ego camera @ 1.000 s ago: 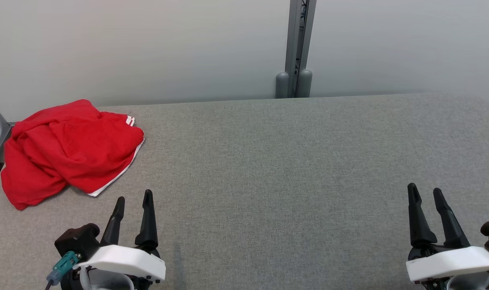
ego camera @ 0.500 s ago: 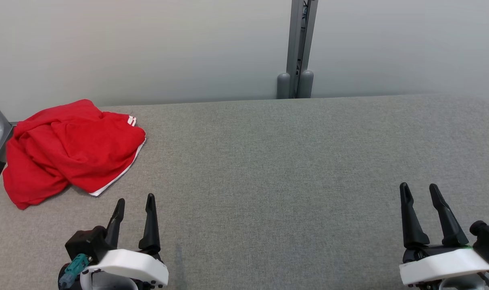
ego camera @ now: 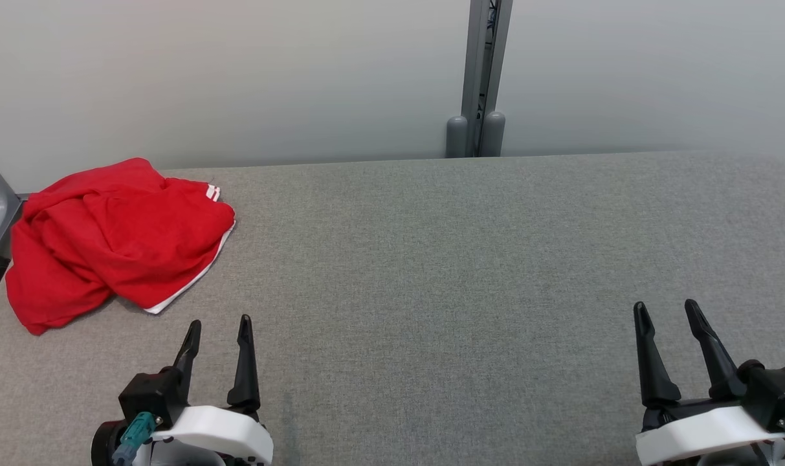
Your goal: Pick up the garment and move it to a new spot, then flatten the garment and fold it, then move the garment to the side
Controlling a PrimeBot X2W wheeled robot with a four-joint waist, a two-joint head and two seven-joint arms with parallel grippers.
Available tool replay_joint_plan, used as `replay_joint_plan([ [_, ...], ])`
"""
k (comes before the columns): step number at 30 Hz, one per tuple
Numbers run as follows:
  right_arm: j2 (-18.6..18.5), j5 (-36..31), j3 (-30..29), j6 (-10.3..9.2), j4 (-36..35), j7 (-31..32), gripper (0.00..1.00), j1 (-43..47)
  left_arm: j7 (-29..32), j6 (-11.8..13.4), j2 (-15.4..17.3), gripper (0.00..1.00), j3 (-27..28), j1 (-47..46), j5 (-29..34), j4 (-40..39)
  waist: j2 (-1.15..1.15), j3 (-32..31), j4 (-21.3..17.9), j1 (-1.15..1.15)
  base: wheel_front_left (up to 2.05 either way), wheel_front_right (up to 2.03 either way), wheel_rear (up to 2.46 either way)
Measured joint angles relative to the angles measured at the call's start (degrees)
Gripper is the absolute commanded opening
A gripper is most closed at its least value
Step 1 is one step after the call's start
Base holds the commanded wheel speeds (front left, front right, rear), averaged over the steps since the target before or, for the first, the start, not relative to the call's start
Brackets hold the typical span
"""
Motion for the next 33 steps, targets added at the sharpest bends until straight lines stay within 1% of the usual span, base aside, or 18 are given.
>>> replay_joint_plan([
  [23,-0.1,-8.7,0.5,0.01,-0.4,-2.3,1.0,0.0,-2.4,0.2,0.1,1.0,-1.0,-0.1,7.2,1.1,0.0,0.3,0.2,0.0,0.0,0.0,0.0],
  [33,-0.1,-8.7,0.4,0.01,-0.4,-2.3,1.0,0.0,-2.4,0.2,0.1,1.0,-1.0,-0.2,7.3,1.3,0.0,0.2,0.2,0.0,0.0,0.0,0.0],
])
